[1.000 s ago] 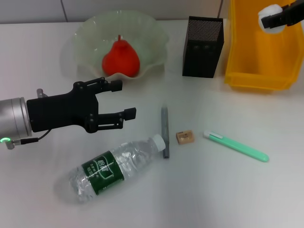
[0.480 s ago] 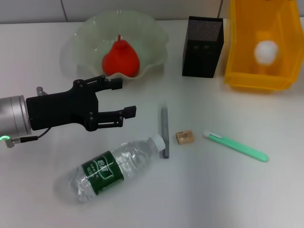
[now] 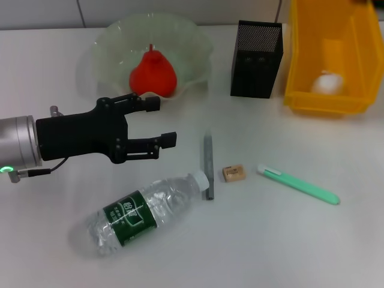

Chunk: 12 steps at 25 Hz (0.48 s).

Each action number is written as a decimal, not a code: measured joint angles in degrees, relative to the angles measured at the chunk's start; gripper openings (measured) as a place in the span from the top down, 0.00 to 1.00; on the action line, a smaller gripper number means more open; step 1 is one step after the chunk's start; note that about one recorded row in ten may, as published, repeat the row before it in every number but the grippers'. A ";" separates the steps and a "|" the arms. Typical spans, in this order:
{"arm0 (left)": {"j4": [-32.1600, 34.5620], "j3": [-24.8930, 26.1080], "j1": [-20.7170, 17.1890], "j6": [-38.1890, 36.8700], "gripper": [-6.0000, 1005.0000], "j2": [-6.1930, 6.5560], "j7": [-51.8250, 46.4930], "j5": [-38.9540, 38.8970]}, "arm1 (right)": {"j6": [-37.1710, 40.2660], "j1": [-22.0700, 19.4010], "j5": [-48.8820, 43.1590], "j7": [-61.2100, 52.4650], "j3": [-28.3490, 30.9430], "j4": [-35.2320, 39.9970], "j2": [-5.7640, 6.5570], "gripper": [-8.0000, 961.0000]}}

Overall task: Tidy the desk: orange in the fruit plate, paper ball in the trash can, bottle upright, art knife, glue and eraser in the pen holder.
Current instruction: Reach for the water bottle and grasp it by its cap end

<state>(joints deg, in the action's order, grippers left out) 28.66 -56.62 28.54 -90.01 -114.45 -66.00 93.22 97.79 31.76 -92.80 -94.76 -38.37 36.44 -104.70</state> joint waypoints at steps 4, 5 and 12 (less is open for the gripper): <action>0.42 -0.47 0.68 -0.66 0.16 0.40 -3.19 0.31 | 7.87 -2.07 -8.48 9.42 -0.45 -3.54 0.00 0.13; 0.42 -0.47 0.68 -0.66 0.16 0.40 -3.19 0.31 | 7.87 -2.07 -8.48 9.42 -0.45 -3.54 0.00 0.13; 1.32 -0.13 0.79 -0.45 0.16 0.94 -7.25 3.36 | 6.52 -3.67 -25.94 20.13 -0.29 -0.02 -5.77 0.13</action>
<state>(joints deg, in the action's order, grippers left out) 29.99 -56.74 29.32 -90.46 -113.51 -73.25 96.57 104.31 28.09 -118.74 -74.62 -38.66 36.42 -110.46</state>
